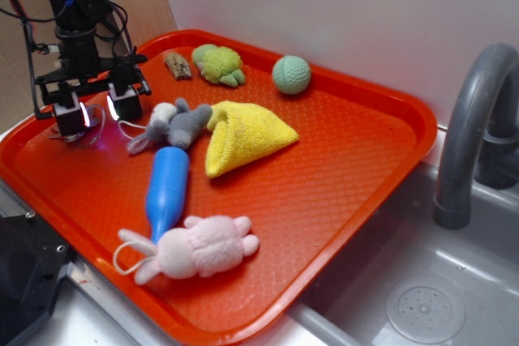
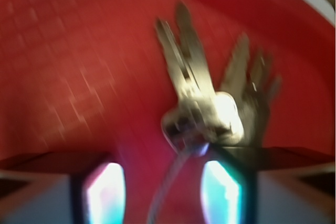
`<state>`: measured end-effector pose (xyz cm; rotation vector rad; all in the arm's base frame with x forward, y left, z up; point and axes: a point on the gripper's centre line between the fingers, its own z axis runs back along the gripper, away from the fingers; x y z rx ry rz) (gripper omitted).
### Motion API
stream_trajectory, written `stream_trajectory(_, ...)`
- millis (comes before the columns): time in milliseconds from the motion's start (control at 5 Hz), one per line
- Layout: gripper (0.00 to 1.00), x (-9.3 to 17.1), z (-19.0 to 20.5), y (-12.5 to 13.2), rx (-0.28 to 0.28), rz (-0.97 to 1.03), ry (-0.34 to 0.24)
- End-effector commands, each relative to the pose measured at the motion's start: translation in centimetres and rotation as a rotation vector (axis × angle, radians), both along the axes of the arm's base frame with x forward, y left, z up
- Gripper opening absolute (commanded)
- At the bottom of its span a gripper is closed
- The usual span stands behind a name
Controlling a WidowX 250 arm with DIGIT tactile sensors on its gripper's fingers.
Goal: Grab the silver keys.
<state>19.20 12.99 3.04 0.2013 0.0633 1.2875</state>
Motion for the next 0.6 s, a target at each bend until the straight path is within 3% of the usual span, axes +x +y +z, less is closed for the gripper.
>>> stream_trajectory(0,0.00,-0.5,0.6,1.3,0.012,-0.045,0.009)
stream_trajectory(200,0.00,-0.4,1.1,1.1,-0.002,-0.069,0.014)
stream_trajectory(400,0.00,-0.2,4.5,0.5,-0.031,-0.195,-0.019)
